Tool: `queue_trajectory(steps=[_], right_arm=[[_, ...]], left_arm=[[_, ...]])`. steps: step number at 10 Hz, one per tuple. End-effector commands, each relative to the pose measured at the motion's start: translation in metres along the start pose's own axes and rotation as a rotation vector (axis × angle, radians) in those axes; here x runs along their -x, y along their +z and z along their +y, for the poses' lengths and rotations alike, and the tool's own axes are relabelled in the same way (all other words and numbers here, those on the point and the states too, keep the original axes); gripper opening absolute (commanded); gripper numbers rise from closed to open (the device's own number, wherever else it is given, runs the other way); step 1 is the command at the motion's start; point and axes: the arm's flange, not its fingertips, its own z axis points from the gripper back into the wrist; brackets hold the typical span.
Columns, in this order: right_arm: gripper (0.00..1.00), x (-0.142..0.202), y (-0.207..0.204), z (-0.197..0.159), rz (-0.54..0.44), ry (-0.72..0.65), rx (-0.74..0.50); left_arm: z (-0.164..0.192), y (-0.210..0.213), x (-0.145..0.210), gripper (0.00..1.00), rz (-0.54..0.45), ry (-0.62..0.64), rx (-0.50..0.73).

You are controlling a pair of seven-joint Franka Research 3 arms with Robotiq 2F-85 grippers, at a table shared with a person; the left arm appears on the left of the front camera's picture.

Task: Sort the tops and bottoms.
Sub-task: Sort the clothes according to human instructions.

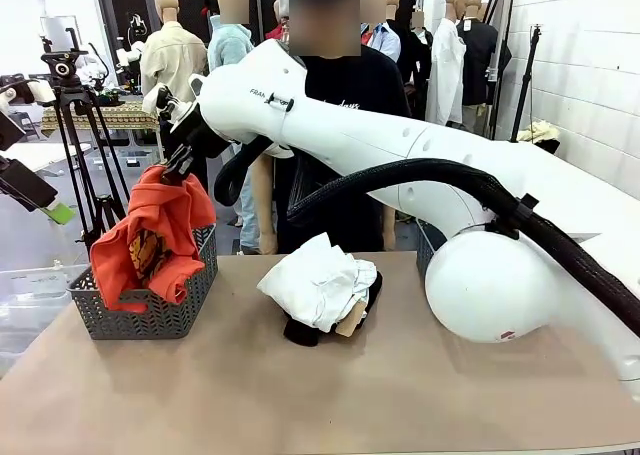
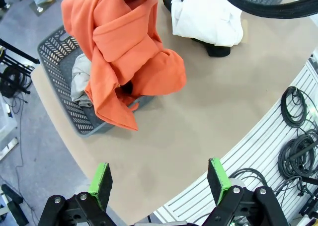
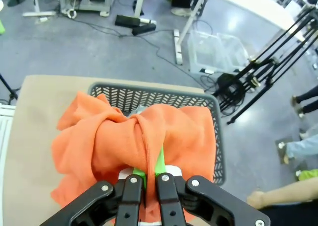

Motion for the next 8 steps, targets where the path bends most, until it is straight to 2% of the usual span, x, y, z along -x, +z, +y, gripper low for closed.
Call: queue_trajectory(steps=[1,2,3,4,6,8], right_arm=[[0.00,-0.003,0.003,-0.002,-0.021,0.009,0.026],[0.00,0.000,0.000,0.000,0.000,0.000,0.000],[0.00,0.003,0.003,0.008,-0.014,0.019,0.042],[0.00,0.007,-0.007,0.001,-0.053,0.002,0.064],[0.00,0.017,-0.047,-0.030,-0.094,-0.022,0.116],[0.00,0.019,-0.091,-0.052,-0.058,-0.051,0.116]], left_arm=[[0.001,0.000,-0.003,1.00,-0.009,0.012,-0.003],[0.001,0.000,-0.003,1.00,-0.009,0.012,-0.003],[0.001,0.000,-0.003,1.00,-0.009,0.012,-0.003],[0.001,0.000,-0.003,1.00,-0.009,0.012,-0.003],[0.001,0.000,-0.003,1.00,-0.009,0.012,-0.003],[0.001,0.000,-0.003,1.00,-0.009,0.012,-0.003]])
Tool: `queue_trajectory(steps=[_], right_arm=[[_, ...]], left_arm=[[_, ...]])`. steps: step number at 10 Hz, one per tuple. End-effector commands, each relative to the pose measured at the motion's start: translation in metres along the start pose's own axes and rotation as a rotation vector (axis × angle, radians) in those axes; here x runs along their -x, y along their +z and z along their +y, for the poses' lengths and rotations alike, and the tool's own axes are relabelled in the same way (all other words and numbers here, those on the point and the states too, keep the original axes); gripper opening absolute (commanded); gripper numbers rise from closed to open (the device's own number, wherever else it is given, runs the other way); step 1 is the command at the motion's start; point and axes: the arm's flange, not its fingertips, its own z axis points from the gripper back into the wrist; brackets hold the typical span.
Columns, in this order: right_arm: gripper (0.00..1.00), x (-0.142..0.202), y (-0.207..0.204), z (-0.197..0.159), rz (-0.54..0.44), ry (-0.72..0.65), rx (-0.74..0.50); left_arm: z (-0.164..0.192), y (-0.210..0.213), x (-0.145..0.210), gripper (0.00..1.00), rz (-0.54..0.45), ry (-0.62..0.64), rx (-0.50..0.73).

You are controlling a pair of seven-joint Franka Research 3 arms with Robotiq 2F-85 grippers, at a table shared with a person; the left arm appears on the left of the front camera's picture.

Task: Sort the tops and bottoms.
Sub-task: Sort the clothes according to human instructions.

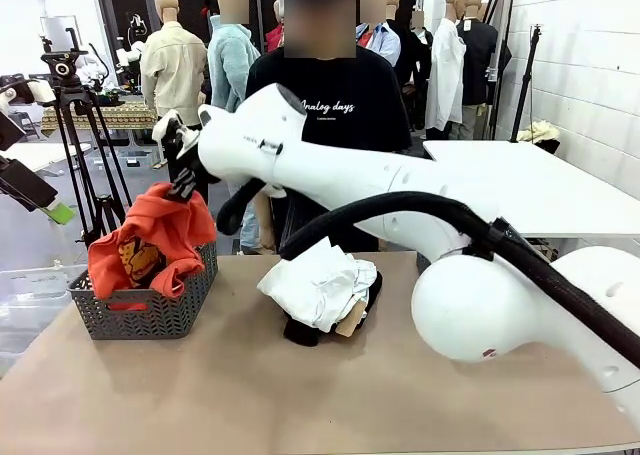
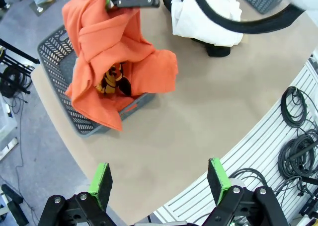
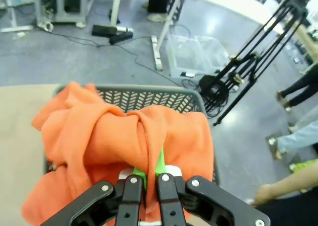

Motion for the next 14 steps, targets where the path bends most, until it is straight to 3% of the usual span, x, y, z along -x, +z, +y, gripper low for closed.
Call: queue_trajectory(steps=[1,4,7,10,14], right_arm=[[0.00,-0.032,-0.065,-0.040,0.017,-0.001,-0.006],[0.00,-0.032,-0.108,-0.042,0.057,-0.006,-0.087],[0.47,-0.037,-0.095,-0.044,0.064,-0.016,-0.089],[0.98,-0.039,-0.066,-0.043,-0.012,-0.025,-0.078],[1.00,-0.045,-0.052,-0.038,-0.092,-0.003,-0.142]], left_arm=[[0.001,0.000,-0.003,1.00,-0.009,0.012,-0.003],[0.001,0.000,-0.003,1.00,-0.009,0.012,-0.003],[0.001,0.000,-0.003,1.00,-0.009,0.012,-0.003],[0.001,0.000,-0.003,1.00,-0.009,0.012,-0.003],[0.001,0.000,-0.003,1.00,-0.009,0.012,-0.003]])
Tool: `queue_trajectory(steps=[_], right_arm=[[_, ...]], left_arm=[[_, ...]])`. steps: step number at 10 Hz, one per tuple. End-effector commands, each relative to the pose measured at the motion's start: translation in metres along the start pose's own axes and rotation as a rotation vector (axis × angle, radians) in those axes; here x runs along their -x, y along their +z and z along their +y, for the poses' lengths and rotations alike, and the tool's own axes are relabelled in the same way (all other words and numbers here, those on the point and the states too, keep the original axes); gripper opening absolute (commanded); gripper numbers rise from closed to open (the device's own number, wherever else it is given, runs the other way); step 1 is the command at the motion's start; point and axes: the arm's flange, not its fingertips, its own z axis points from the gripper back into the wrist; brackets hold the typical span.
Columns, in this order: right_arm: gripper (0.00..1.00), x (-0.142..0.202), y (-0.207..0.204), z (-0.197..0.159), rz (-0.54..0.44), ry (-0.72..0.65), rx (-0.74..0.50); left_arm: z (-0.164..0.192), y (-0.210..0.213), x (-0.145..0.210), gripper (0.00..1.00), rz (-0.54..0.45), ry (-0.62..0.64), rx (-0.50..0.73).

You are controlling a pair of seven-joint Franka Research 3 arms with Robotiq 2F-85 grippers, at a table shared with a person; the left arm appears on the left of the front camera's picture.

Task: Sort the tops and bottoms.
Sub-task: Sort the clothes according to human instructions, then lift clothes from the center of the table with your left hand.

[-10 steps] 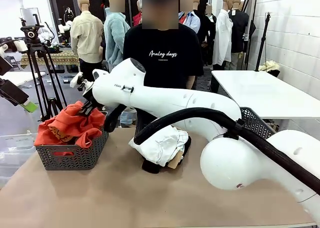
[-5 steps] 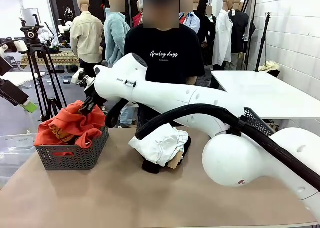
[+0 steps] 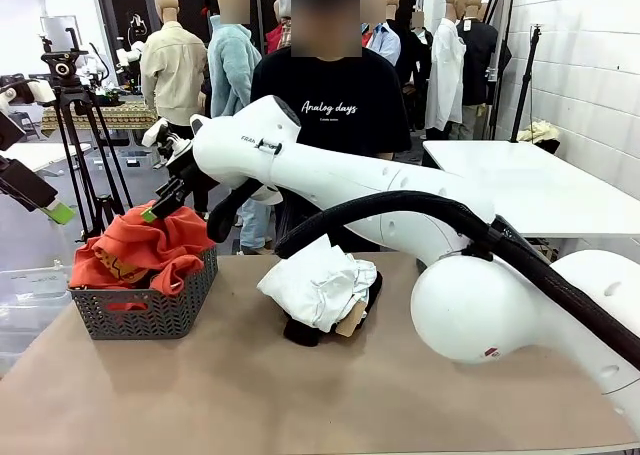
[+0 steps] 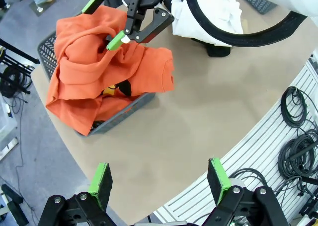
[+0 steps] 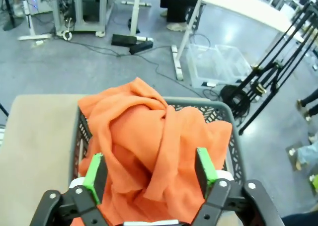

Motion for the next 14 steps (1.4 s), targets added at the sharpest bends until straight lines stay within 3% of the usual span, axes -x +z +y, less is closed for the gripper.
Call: queue_trajectory(steps=[1,5,6,14], right_arm=[[1.00,-0.036,-0.033,-0.057,-0.031,0.026,-0.030],[1.00,-0.029,-0.010,-0.054,-0.011,-0.042,-0.043],[1.00,-0.007,0.016,-0.009,-0.018,0.010,0.017],[1.00,-0.007,0.016,-0.009,-0.018,0.010,0.017]], left_arm=[[0.001,0.000,-0.003,1.00,-0.009,0.012,-0.003],[0.001,0.000,-0.003,1.00,-0.009,0.012,-0.003],[0.001,0.000,-0.003,1.00,-0.009,0.012,-0.003],[0.001,0.000,-0.003,1.00,-0.009,0.012,-0.003]])
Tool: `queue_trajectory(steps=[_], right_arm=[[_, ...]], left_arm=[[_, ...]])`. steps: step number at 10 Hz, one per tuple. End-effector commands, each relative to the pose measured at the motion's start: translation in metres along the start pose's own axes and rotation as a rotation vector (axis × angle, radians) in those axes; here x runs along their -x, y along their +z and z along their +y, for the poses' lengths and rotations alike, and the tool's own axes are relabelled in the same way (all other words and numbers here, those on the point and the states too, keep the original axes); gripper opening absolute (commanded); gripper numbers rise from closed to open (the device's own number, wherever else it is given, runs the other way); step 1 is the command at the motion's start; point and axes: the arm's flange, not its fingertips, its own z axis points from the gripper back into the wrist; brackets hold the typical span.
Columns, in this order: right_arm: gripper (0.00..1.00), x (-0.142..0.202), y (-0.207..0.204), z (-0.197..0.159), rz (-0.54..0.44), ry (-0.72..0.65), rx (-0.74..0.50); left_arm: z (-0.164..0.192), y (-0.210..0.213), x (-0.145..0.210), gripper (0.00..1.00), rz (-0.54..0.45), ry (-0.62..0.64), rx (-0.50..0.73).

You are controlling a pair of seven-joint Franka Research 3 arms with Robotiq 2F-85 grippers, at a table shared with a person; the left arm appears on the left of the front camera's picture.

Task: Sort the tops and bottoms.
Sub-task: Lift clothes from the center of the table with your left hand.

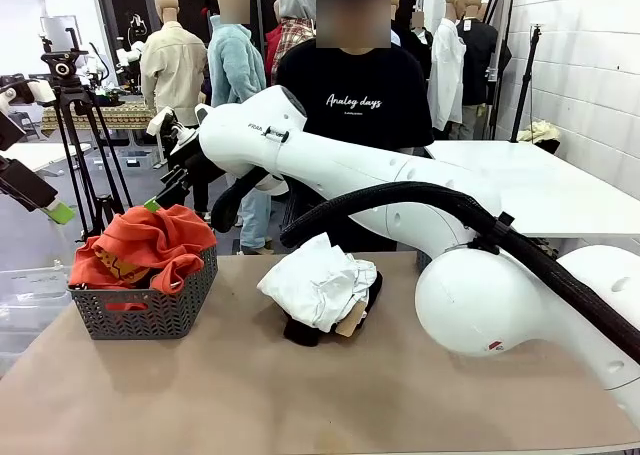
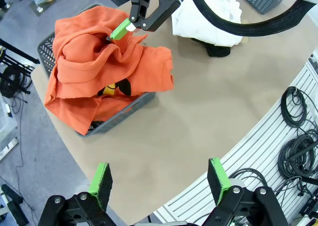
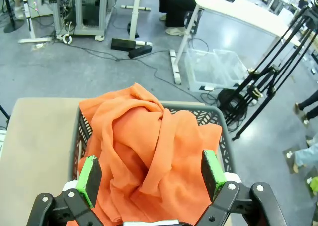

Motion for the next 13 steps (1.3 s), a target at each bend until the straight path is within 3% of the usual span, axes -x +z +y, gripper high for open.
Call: queue_trajectory(steps=[1,5,10,13], right_arm=[[1.00,0.000,0.000,-0.001,-0.007,0.004,0.009],[1.00,0.000,0.000,0.000,0.000,0.000,0.000],[1.00,0.041,0.171,0.083,0.144,-0.093,0.118],[1.00,0.071,0.229,0.140,0.236,-0.272,0.189]], left_arm=[[0.001,0.000,-0.003,1.00,-0.009,0.012,-0.003],[0.001,0.000,-0.003,1.00,-0.009,0.012,-0.003],[0.001,0.000,-0.003,1.00,-0.009,0.012,-0.003],[0.001,0.000,-0.003,1.00,-0.009,0.012,-0.003]])
